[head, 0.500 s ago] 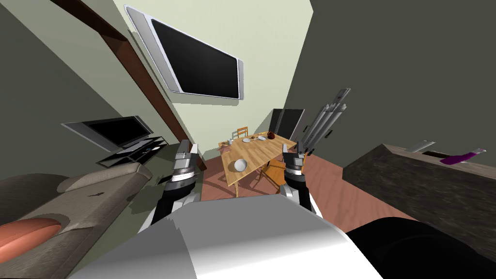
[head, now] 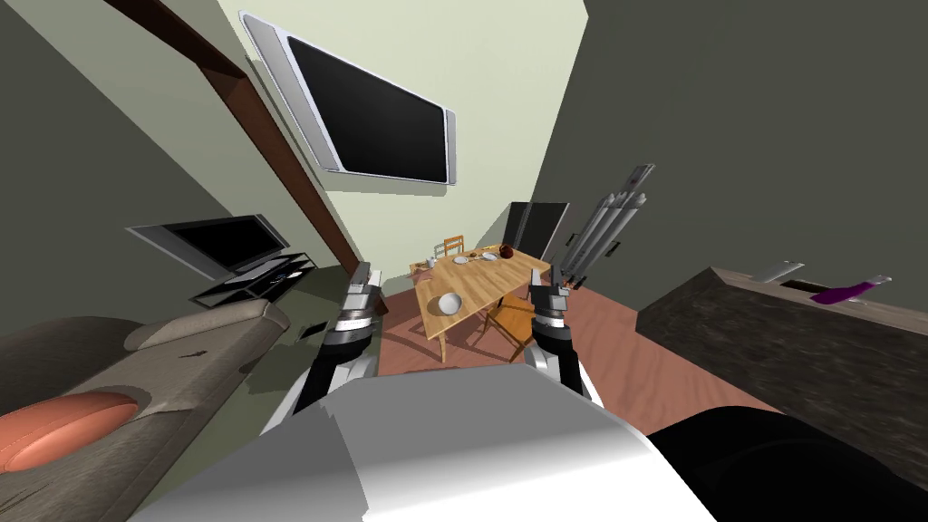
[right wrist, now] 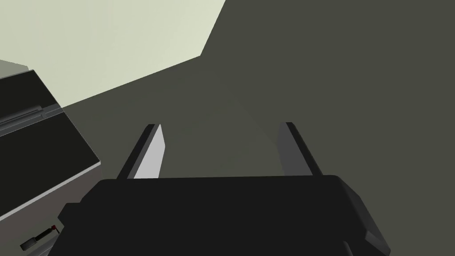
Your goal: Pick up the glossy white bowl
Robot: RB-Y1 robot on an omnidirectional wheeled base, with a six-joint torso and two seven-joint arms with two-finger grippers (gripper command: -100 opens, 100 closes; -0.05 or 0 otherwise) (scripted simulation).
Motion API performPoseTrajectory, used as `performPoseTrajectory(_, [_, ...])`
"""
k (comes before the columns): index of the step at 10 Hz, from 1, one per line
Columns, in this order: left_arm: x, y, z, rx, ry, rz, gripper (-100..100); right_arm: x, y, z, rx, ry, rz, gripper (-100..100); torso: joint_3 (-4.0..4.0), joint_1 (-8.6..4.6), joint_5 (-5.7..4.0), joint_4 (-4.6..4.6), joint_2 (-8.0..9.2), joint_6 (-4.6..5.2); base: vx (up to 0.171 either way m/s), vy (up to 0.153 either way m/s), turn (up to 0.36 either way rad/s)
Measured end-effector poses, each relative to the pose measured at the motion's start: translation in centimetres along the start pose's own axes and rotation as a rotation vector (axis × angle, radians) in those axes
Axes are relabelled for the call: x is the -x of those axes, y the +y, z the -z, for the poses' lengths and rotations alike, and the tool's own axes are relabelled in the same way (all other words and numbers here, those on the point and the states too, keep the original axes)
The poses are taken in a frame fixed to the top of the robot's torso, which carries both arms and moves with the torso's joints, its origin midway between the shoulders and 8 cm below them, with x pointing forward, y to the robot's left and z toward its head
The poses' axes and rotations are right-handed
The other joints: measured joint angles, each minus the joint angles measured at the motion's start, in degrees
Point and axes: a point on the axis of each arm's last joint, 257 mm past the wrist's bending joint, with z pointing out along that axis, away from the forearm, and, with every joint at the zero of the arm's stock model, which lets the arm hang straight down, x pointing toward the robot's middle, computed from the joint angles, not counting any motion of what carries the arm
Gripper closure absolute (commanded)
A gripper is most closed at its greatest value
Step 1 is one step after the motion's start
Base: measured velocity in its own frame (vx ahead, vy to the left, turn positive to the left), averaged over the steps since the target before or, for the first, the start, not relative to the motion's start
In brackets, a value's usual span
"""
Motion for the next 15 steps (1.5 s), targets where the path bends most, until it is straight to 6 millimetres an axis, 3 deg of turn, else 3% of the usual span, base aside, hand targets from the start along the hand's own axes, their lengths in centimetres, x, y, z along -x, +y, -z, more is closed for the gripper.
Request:
performPoseTrajectory(2, [-0.6,1.5,-0.3,0.016,0.015,-0.006,-100,0.0,0.0,0.0,0.0,0.0,0.0,0,-0.09,0.01,0.0,-0.04,-0.15,0.0,-0.077,-0.022,-0.009])
performPoseTrajectory(9, [-3.6,9.4,-2.0,0.136,0.076,-0.039,-100,0.0,0.0,0.0,0.0,0.0,0.0,0,-0.05,-0.07,-0.02,-0.02,-0.09,0.0,-0.089,-0.036,-0.024])
performPoseTrajectory(15, [-4.8,15.6,-3.7,0.257,0.111,-0.055,-100,0.0,0.0,0.0,0.0,0.0,0.0,0,-0.11,0.06,0.0,-0.04,-0.21,-0.02,-0.06,-0.013,-0.033])
